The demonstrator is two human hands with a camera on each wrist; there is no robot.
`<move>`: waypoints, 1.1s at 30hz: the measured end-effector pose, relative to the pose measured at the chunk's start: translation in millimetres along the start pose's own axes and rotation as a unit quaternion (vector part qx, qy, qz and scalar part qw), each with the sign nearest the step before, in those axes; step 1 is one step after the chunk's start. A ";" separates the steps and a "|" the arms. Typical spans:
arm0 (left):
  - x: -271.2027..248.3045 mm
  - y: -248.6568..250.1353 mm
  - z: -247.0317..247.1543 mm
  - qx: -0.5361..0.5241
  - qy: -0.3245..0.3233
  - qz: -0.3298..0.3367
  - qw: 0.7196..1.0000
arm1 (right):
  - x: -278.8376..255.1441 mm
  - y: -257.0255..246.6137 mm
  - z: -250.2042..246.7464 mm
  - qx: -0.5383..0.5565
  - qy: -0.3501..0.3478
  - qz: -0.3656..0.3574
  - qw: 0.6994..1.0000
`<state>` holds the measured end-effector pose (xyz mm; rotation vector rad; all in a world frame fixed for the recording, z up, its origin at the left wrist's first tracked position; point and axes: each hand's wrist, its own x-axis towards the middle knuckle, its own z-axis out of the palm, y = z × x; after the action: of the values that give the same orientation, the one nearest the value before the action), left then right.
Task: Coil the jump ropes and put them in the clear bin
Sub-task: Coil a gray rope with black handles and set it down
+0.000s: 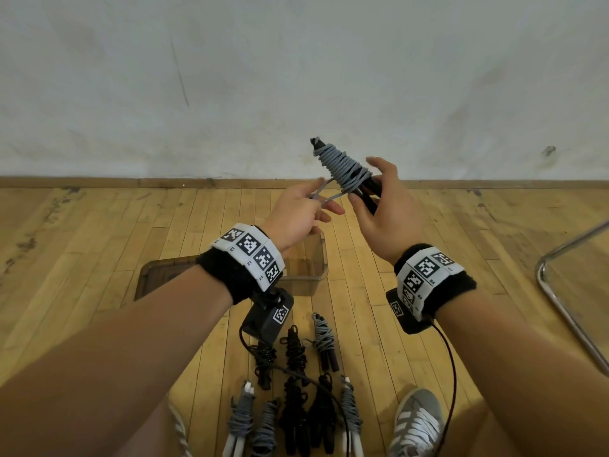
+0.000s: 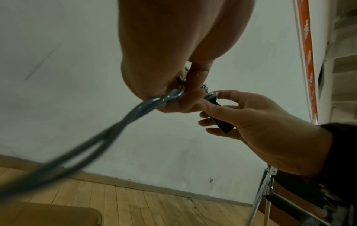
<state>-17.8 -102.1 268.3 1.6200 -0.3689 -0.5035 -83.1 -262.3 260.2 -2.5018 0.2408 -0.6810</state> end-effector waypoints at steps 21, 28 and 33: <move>-1.9 -1.2 0.2 -0.031 0.064 -0.006 0.997 | -2.4 -6.7 12.0 0.053 -0.043 -0.013 0.998; 2.6 -4.9 -5.6 -0.041 0.095 -0.029 0.994 | -6.5 -10.3 13.2 0.207 -0.136 -0.013 0.969; 0.6 0.2 -6.5 -0.055 0.062 -0.012 0.996 | -2.4 -16.6 1.3 0.370 -0.185 0.132 0.901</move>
<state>-13.9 -96.9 268.9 1.5428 -0.2249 -0.4315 -84.0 -247.0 267.1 -1.7648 0.1373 -0.1228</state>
